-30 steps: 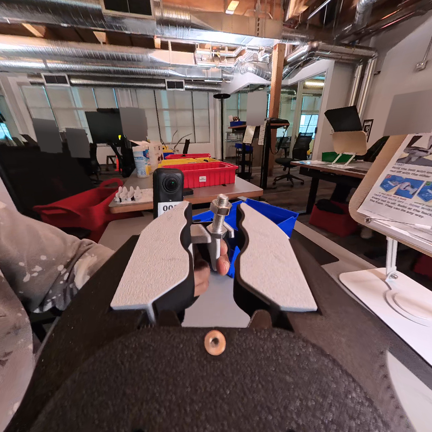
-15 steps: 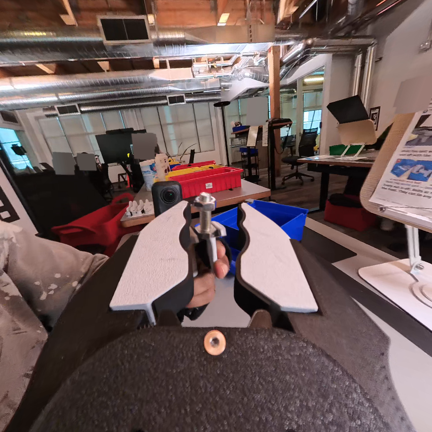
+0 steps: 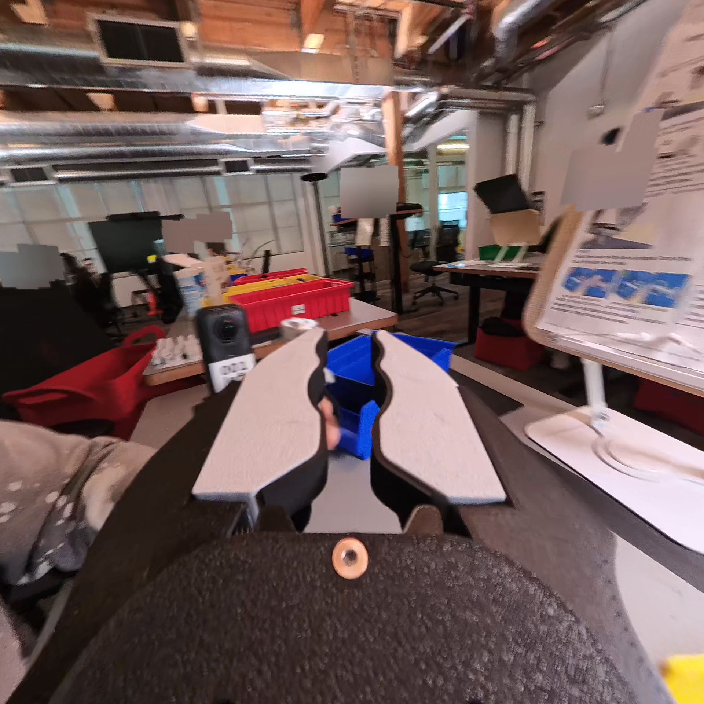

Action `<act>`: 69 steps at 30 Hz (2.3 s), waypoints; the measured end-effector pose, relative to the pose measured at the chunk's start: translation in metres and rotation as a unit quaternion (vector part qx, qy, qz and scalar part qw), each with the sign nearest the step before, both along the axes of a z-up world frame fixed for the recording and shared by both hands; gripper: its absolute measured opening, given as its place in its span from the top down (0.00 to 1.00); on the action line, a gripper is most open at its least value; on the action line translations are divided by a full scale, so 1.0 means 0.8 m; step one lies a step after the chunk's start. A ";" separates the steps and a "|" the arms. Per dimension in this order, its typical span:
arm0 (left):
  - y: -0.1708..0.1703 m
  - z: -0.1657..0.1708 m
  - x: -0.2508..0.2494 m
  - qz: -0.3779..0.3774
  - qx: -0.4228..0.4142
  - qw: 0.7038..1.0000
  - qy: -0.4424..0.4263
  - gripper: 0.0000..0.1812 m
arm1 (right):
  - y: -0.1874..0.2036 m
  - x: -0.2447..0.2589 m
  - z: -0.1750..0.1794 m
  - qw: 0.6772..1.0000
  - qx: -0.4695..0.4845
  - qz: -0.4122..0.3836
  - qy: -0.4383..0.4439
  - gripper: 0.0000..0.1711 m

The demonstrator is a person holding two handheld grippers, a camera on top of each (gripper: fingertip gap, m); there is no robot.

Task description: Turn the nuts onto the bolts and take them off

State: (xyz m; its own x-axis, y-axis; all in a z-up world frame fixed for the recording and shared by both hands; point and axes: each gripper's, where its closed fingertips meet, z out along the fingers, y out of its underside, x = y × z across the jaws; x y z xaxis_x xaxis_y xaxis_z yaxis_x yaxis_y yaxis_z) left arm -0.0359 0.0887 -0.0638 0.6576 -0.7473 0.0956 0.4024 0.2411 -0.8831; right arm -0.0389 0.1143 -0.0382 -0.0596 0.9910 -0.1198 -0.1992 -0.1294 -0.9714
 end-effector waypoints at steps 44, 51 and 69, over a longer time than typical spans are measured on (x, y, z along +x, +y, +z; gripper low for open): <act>0.018 -0.036 0.026 -0.056 -0.105 0.990 0.071 0.90 | -0.018 0.005 -0.029 0.992 0.045 0.080 -0.092 0.89; 0.020 -0.038 0.025 -0.051 -0.107 0.991 0.069 0.90 | -0.017 0.004 -0.031 0.992 0.049 0.075 -0.094 0.89; 0.007 -0.017 0.015 -0.018 -0.040 0.999 0.030 0.90 | 0.010 0.020 -0.006 0.999 0.028 0.020 -0.038 0.89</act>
State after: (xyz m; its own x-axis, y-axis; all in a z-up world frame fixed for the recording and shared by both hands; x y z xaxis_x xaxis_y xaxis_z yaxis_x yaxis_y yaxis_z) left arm -0.0243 0.0945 -0.0772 0.6372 -0.7618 0.1167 0.3552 0.1559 -0.9217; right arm -0.0227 0.1225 -0.0428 -0.0925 0.9933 -0.0691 -0.1211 -0.0801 -0.9894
